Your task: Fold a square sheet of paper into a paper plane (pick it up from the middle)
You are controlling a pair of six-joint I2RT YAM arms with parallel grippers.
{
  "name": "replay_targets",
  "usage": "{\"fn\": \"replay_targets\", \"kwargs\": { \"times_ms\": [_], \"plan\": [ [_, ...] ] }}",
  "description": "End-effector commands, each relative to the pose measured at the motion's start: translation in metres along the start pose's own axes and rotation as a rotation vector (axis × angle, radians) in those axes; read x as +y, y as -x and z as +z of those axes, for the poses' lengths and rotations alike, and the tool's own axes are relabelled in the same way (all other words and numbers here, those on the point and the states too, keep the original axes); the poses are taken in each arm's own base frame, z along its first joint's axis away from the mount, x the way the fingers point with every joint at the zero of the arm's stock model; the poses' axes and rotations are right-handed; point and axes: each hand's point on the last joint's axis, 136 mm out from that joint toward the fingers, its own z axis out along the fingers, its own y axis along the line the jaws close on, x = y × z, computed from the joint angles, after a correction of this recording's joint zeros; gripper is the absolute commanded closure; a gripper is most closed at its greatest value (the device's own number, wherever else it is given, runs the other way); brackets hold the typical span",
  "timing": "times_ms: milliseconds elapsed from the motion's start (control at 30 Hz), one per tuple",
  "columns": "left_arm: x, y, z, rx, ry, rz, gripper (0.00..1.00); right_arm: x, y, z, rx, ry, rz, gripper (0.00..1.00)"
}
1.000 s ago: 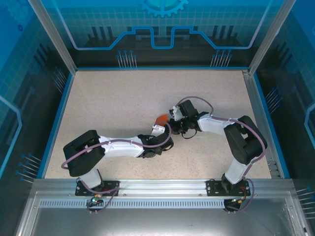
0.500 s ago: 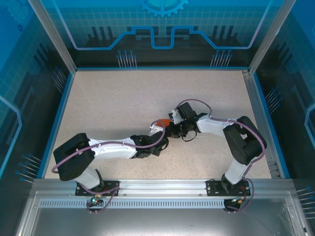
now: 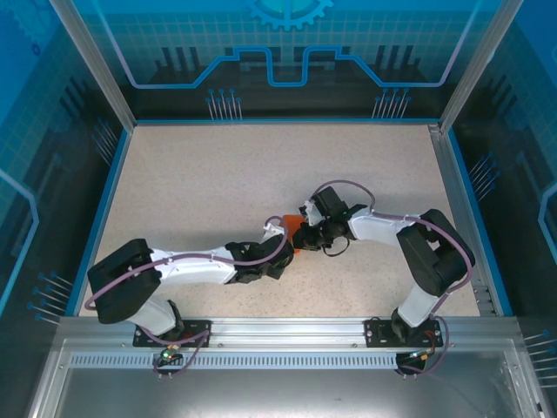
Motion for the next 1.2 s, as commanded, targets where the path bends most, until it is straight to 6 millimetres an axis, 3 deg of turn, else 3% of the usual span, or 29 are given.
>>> {"fn": "replay_targets", "kwargs": {
  "times_ms": [0,233,633,900,967,1167],
  "plan": [
    [-0.004,0.009,-0.008,-0.044,-0.067,-0.048,0.58,-0.003,-0.011,-0.001,0.024,-0.029,-0.001,0.88],
    [0.009,0.009,-0.003,0.01,-0.128,-0.19,0.67,-0.003,-0.015,-0.001,0.029,-0.03,-0.006,0.88],
    [0.011,-0.007,0.024,0.105,-0.064,-0.179,0.75,0.003,-0.008,0.001,0.023,-0.014,-0.011,0.85],
    [0.011,-0.009,0.025,0.106,-0.069,-0.169,0.75,0.011,-0.002,0.002,0.006,0.029,-0.008,0.78],
    [0.01,-0.009,0.024,0.104,-0.076,-0.165,0.75,0.021,0.008,0.0,-0.012,0.047,-0.018,0.78],
    [0.008,-0.002,0.018,0.07,-0.105,-0.15,0.67,0.023,0.011,0.001,-0.013,0.053,-0.02,0.79]
  ]
}}
